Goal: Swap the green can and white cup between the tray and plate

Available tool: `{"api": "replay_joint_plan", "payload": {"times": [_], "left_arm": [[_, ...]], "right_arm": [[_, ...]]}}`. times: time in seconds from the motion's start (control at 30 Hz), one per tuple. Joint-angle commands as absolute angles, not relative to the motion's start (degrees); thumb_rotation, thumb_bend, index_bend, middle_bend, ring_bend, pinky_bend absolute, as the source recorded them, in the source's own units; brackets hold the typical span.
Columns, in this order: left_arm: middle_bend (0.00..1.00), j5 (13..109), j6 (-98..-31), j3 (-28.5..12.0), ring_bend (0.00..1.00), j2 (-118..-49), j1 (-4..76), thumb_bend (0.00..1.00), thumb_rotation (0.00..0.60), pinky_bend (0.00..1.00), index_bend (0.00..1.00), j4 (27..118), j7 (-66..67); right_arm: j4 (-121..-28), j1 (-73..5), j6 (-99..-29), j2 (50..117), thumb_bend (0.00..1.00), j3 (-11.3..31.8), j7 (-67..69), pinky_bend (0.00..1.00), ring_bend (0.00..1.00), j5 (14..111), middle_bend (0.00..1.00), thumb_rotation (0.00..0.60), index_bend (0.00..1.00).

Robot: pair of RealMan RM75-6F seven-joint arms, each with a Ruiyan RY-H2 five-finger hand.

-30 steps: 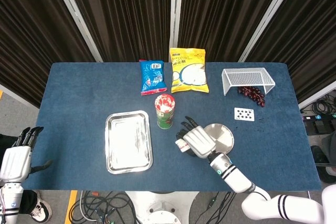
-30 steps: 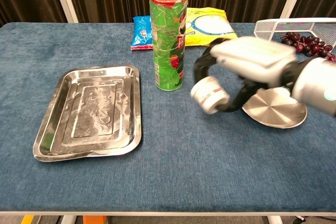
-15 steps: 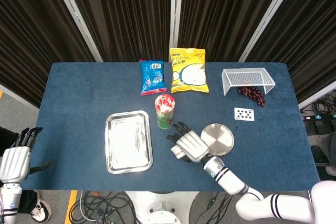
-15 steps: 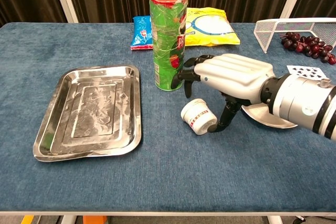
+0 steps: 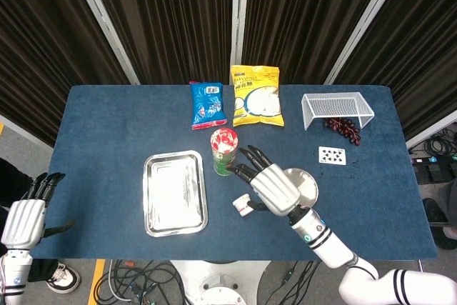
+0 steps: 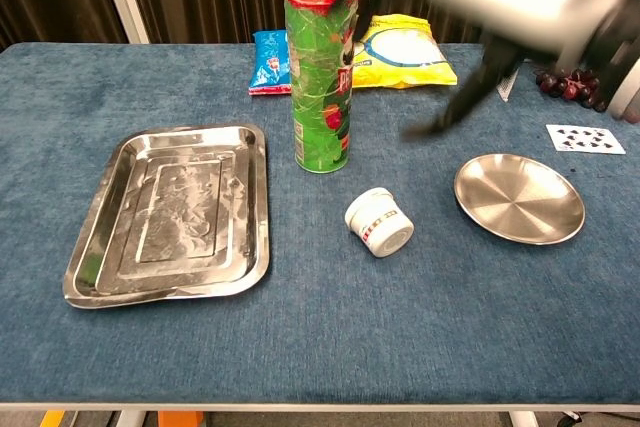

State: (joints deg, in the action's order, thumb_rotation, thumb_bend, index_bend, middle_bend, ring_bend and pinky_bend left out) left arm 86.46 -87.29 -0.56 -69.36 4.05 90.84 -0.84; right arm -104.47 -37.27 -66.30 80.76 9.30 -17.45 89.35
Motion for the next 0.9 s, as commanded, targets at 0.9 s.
{"api": "replay_joint_plan", "payload": {"times": [0.9], "left_arm": [[0.13,85.12,-84.29,-0.78,0.06,-67.87,4.19,0.02,0.6,0.34,0.14,90.1,-3.18]], "right_arm": [[-98.04,-59.36,-50.37,82.79,0.0,22.01,-35.6,0.0,0.0,47.43,0.16,0.6,0.01]]}}
